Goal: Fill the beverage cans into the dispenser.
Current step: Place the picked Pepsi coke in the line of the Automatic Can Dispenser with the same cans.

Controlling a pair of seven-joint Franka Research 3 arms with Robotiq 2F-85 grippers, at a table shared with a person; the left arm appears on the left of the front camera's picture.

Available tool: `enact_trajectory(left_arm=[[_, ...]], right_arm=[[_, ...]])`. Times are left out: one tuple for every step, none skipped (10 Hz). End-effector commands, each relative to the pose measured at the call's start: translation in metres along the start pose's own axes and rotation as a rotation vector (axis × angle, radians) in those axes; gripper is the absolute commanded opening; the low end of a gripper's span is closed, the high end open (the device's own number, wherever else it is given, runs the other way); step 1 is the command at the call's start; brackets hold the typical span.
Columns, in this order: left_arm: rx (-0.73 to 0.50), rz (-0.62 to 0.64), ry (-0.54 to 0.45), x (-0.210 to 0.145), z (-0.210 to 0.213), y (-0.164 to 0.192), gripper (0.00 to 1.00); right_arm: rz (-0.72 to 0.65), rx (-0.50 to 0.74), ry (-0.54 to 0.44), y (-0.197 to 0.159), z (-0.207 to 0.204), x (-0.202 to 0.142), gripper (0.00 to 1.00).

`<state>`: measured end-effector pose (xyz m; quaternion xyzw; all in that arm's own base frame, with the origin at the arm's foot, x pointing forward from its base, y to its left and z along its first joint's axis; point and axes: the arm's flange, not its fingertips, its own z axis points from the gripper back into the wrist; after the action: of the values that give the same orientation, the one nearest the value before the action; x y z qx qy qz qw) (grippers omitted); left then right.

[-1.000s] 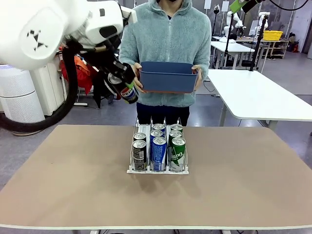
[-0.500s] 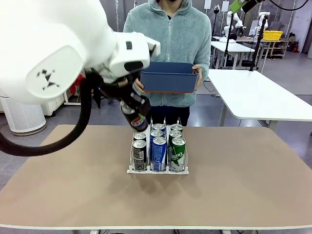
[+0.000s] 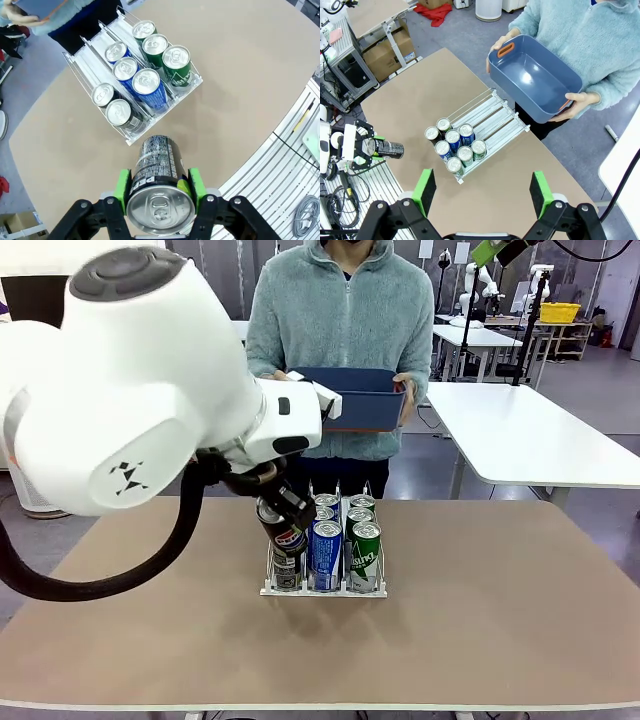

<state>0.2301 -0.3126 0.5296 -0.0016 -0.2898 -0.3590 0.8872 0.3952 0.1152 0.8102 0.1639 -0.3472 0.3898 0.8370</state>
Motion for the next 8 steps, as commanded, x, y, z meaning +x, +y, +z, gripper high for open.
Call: enact_trajectory(left_arm=[[-0.011, 0.012, -0.012, 0.0, -0.007, -0.003, 0.58], [-0.036, -0.011, -0.036, 0.001, -0.002, 0.001, 0.58], [-0.005, -0.001, 0.011, -0.001, -0.006, 0.0, 0.58], [-0.005, -0.001, 0.011, -0.001, -0.006, 0.0, 0.58], [-0.005, -0.001, 0.011, -0.001, -0.006, 0.0, 0.58], [-0.005, -0.001, 0.011, -0.001, -0.006, 0.0, 0.58], [-0.016, -0.002, 0.012, 0.0, -0.008, -0.001, 0.58], [-0.02, 0.024, 0.022, 0.001, -0.014, 0.0, 0.58]], right_arm=[[0.001, 0.0, 0.0, 0.001, 0.0, 0.0, 1.0], [0.001, 0.0, 0.0, 0.001, 0.0, 0.0, 1.0], [0.001, 0.0, 0.0, 0.001, 0.0, 0.0, 1.0], [0.001, 0.0, 0.0, 0.001, 0.0, 0.0, 1.0], [0.001, 0.0, 0.0, 0.001, 0.0, 0.0, 1.0], [0.001, 0.0, 0.0, 0.001, 0.0, 0.0, 1.0], [0.001, 0.0, 0.0, 0.001, 0.0, 0.0, 1.0], [0.001, 0.0, 0.0, 0.001, 0.0, 0.0, 1.0]])
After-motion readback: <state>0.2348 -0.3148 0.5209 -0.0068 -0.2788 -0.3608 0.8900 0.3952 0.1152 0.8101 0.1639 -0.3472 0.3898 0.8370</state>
